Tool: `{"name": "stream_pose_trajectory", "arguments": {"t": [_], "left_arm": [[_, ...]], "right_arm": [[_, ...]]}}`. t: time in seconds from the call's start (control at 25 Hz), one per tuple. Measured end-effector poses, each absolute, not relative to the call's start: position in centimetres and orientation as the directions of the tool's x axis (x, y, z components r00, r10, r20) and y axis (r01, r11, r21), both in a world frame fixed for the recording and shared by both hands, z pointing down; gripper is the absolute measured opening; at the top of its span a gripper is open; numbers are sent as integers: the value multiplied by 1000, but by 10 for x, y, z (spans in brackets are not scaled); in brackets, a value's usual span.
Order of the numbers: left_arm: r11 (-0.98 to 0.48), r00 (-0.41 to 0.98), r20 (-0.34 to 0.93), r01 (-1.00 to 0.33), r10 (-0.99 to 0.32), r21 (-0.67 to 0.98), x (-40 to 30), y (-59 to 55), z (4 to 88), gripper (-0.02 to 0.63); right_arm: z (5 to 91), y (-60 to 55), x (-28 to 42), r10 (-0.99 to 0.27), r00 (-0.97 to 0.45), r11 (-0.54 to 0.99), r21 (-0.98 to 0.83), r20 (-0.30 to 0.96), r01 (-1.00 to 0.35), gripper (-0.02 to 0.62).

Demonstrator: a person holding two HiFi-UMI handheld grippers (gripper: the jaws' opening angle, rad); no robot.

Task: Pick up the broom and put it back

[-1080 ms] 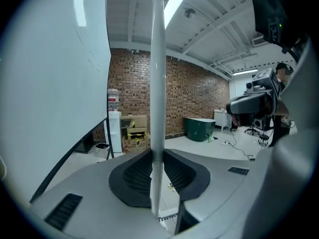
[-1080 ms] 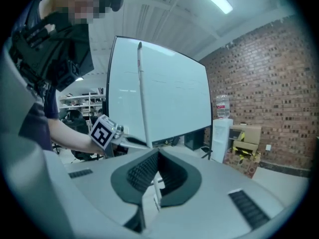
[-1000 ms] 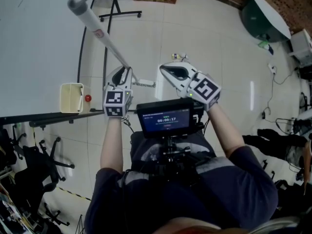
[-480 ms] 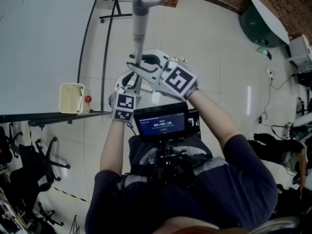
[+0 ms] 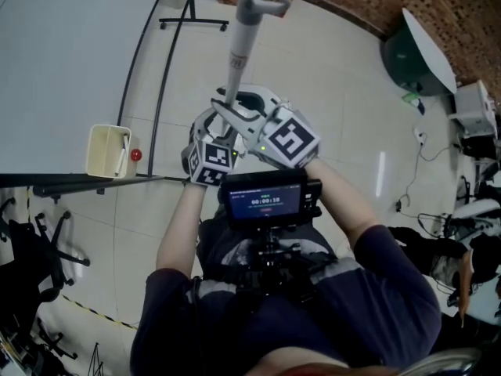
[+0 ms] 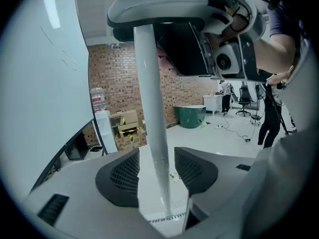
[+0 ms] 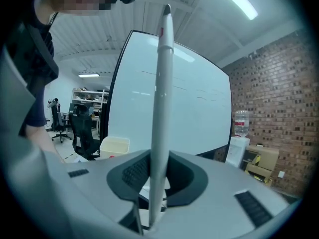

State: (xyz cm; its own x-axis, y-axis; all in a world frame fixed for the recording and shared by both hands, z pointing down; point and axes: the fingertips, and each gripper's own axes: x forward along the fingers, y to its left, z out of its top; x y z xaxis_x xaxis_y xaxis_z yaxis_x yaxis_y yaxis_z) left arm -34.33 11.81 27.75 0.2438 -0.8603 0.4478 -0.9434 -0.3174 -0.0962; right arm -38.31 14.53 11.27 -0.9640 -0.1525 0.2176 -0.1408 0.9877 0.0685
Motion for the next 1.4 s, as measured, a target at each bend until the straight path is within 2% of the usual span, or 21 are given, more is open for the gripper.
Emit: {"name": "stream_pose_trajectory", "arguments": {"t": [0.28, 0.68, 1.0, 1.4], "left_arm": [[-376, 298, 396, -917, -868, -133, -328, 112, 269, 89], [-447, 351, 376, -871, -858, -205, -324, 100, 258, 84], [-573, 453, 405, -780, -794, -250, -301, 94, 266, 86], [-674, 513, 466, -675, -721, -302, -195, 81, 249, 86]], "right_arm": [[104, 128, -360, -264, -940, 964, 32, 218, -263, 91], [97, 116, -330, -385, -901, 921, 26, 201, -389, 91], [108, 102, -293, -508, -835, 850, -37, 210, -526, 95], [91, 93, -175, -601, -787, 791, -33, 142, -610, 101]]}}
